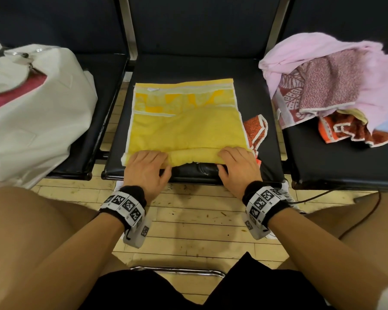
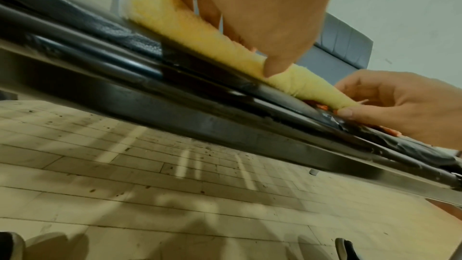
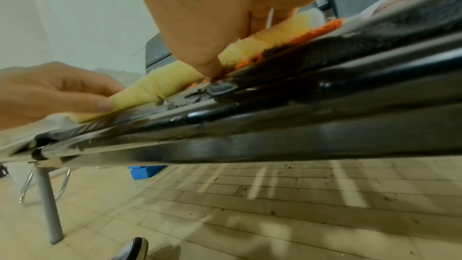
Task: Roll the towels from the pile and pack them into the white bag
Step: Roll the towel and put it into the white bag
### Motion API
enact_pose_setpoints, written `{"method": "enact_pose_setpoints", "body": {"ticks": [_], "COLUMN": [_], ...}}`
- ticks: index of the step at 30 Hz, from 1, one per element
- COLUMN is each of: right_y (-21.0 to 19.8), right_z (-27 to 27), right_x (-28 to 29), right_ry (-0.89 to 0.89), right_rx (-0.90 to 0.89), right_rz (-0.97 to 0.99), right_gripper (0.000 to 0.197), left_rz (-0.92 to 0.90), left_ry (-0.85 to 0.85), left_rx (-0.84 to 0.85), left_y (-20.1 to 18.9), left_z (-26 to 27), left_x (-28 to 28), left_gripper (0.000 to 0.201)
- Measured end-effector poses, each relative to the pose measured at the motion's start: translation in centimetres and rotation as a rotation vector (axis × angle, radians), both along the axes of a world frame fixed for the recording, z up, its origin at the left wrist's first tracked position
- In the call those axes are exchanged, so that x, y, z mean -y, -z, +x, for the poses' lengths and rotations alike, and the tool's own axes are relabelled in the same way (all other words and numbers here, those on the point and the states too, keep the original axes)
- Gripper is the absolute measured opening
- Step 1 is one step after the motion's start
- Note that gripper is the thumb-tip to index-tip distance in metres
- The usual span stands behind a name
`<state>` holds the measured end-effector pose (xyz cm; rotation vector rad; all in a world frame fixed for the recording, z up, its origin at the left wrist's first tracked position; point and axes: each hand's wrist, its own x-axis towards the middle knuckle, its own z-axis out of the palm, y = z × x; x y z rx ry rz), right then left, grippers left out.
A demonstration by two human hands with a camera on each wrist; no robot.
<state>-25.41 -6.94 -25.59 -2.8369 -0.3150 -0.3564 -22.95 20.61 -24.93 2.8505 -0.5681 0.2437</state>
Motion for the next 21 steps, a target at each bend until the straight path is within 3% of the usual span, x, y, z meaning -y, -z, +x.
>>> {"method": "enact_pose_setpoints", "body": {"ticks": [3, 7, 13, 17, 21], "right_y": [0.1, -0.8, -2.4, -2.0, -1.9], "right_z": [0.5, 0.9, 1.2, 0.5, 0.1], "right_x": [0.3, 0.4, 0.3, -0.1, -0.7], "right_ry": [0.027, 0.035, -0.04, -0.017, 0.026], "right_rx": [0.02, 0.107, 0.242, 0.083, -0.225], "right_rz": [0.015, 0.046, -0.006, -0.043, -0.064], "right_gripper": [0.029, 0.025, 0.031, 0.036, 0.036], "left_rz": [0.024, -0.005, -0.056, 0.02, 0.042], "left_ry": [-0.003, -0.03, -0.053, -0.054, -0.085], "left_rx": [-0.042, 0.02, 0.023, -0.084, -0.173], "left_y": [0.1, 0.1, -1.1, -1.0, -0.8], "left_z": [0.0, 0.5, 0.9, 0.6, 0.6], "left_x": [-0.4, -0.6, -0.9, -0.8, -0.6], "left_gripper": [0.042, 0.027, 0.039, 0.052, 0.05]}}
